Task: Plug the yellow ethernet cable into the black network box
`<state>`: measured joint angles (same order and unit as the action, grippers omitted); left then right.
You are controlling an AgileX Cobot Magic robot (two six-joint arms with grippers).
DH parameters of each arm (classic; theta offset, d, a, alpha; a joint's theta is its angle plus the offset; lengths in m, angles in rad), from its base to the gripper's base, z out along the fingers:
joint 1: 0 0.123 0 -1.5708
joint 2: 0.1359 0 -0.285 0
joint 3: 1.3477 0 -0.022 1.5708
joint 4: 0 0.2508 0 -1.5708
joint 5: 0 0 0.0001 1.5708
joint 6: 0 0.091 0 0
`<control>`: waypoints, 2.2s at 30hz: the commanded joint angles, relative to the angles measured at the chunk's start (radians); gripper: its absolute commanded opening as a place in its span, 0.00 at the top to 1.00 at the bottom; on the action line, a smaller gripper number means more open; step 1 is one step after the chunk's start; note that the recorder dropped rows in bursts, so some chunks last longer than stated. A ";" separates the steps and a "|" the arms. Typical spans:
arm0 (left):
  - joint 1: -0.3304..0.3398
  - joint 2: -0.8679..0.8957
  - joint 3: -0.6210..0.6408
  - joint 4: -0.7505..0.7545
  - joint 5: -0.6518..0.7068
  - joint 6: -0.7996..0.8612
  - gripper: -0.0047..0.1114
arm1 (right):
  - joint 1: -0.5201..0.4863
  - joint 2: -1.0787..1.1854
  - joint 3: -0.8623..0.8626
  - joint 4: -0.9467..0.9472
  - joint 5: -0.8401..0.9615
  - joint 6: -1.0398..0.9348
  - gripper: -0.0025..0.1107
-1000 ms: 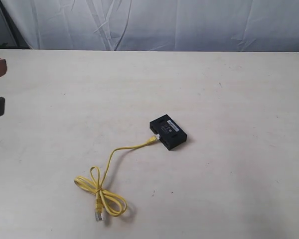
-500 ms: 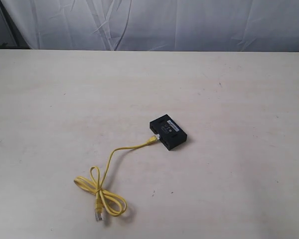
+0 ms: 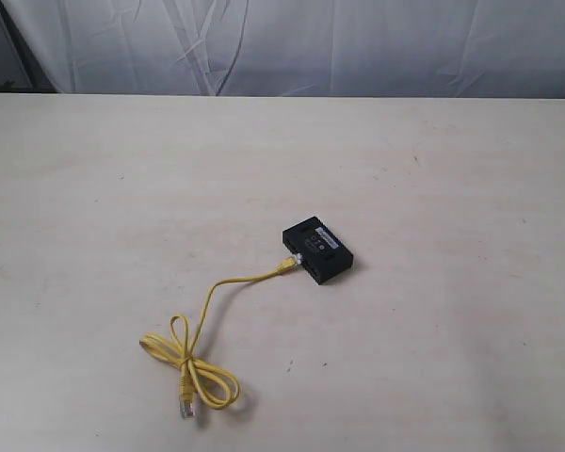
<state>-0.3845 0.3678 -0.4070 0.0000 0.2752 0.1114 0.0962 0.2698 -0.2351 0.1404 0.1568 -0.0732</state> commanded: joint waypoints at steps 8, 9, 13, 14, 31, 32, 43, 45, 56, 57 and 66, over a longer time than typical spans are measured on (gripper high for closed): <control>0.117 -0.182 0.175 0.000 -0.048 -0.007 0.96 | -0.006 -0.005 0.002 0.002 -0.002 0.001 0.99; 0.145 -0.211 0.198 -0.016 -0.050 -0.007 0.96 | -0.006 -0.005 0.002 0.002 -0.002 0.001 0.99; 0.245 -0.308 0.273 -0.069 -0.058 -0.007 0.96 | -0.006 -0.005 0.002 0.002 -0.002 0.001 0.99; 0.265 -0.328 0.292 -0.071 -0.062 -0.022 0.96 | -0.006 -0.005 0.002 0.002 -0.002 0.001 0.99; 0.347 -0.368 0.407 -0.035 -0.052 -0.131 0.96 | -0.006 -0.005 0.002 0.002 -0.002 0.001 0.99; 0.347 -0.368 0.407 -0.031 -0.052 -0.131 0.96 | -0.006 -0.005 0.002 0.002 -0.002 0.001 0.99; 0.347 -0.368 0.407 -0.025 -0.052 -0.131 0.96 | -0.006 -0.005 0.002 0.002 -0.002 0.001 0.99; 0.347 -0.368 0.407 -0.025 -0.052 -0.131 0.96 | -0.006 -0.005 0.002 0.002 -0.002 0.001 0.99; 0.347 -0.368 0.407 -0.025 -0.052 -0.131 0.96 | -0.061 -0.071 0.027 -0.010 0.033 0.002 0.99; 0.347 -0.368 0.407 -0.025 -0.052 -0.131 0.96 | -0.072 -0.086 0.046 -0.006 0.023 0.002 0.99; 0.347 -0.368 0.407 -0.025 -0.052 -0.131 0.96 | -0.132 -0.270 0.235 0.002 0.030 0.002 0.99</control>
<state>-0.0387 0.0055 -0.0051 -0.0256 0.2299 -0.0155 -0.0281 0.0280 -0.0139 0.1402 0.1457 -0.0713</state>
